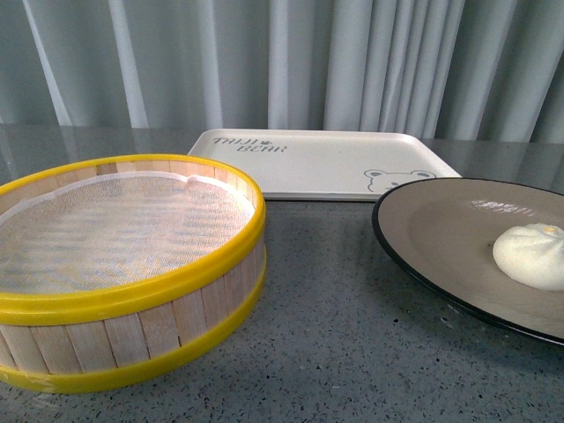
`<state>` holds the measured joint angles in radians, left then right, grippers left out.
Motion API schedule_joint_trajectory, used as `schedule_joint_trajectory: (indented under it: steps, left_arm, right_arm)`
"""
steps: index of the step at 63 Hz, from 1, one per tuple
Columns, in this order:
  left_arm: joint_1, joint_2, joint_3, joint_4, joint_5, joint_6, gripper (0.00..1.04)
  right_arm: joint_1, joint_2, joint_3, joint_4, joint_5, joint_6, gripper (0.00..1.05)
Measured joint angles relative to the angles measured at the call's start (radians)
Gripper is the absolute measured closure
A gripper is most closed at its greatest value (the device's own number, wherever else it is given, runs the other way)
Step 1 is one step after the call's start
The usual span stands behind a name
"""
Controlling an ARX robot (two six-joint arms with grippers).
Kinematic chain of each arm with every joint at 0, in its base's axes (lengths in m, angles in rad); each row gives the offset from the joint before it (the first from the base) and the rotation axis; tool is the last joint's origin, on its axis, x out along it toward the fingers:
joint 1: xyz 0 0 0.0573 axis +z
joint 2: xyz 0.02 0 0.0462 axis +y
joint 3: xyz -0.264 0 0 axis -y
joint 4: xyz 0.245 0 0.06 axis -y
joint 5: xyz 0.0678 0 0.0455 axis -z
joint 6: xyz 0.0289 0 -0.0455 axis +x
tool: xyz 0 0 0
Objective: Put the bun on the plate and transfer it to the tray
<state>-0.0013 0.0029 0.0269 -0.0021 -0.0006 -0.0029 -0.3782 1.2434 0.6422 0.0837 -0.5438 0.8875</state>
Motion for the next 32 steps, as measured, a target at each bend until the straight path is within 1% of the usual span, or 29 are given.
schedule_joint_trajectory:
  steps: [22,32]
  left_arm:
    - [0.000,0.000,0.000,0.000,0.000,0.000,0.07]
    - [0.000,0.000,0.000,0.000,0.000,0.000,0.07]
  right_arm:
    - [0.074,0.062,0.002,-0.006,-0.006,0.064,0.09]
    - [0.134,0.074,-0.014,0.015,0.002,0.085,0.09]
